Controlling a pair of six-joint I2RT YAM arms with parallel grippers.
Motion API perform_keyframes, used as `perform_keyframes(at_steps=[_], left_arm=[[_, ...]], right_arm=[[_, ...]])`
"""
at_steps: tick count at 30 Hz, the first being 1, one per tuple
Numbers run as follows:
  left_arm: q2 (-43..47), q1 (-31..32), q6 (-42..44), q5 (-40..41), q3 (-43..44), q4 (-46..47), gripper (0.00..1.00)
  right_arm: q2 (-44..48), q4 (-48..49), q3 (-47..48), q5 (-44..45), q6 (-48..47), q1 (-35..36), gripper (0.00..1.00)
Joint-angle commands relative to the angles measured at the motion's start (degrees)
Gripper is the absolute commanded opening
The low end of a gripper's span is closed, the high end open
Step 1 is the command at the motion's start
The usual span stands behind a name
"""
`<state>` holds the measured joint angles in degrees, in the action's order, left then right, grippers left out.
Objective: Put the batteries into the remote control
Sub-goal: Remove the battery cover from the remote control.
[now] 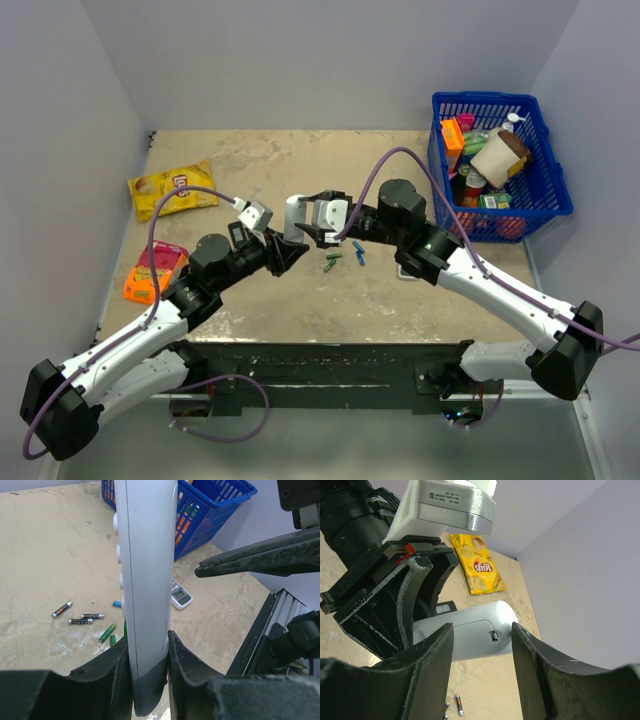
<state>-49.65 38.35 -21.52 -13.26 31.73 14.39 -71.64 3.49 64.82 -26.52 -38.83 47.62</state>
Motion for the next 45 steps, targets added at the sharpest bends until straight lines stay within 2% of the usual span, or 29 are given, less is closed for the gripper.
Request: perform_keyframes(at_steps=[1,11,30,45], left_arm=[[0.25,0.24,-1.33,1.38,3.17,1.69,0.0],[0.25,0.32,-2.04,2.1,3.78,0.72,0.0],[-0.36,0.32,-0.81,1.74,4.13,-0.68,0.0],[-0.19,0.24,-0.89,1.74,4.22,-0.24,0.0]], right_arm=[[0.35,-0.32,1.72,-0.81,-0.02,0.11,0.51],[0.62,-2.26,1.72,-0.2,-0.63,0.11,0.48],[0.36,2.93,1.54,2.27,0.51,0.2,0.49],[-1.14,-0.06,1.98,0.16,0.07,0.2,0.46]])
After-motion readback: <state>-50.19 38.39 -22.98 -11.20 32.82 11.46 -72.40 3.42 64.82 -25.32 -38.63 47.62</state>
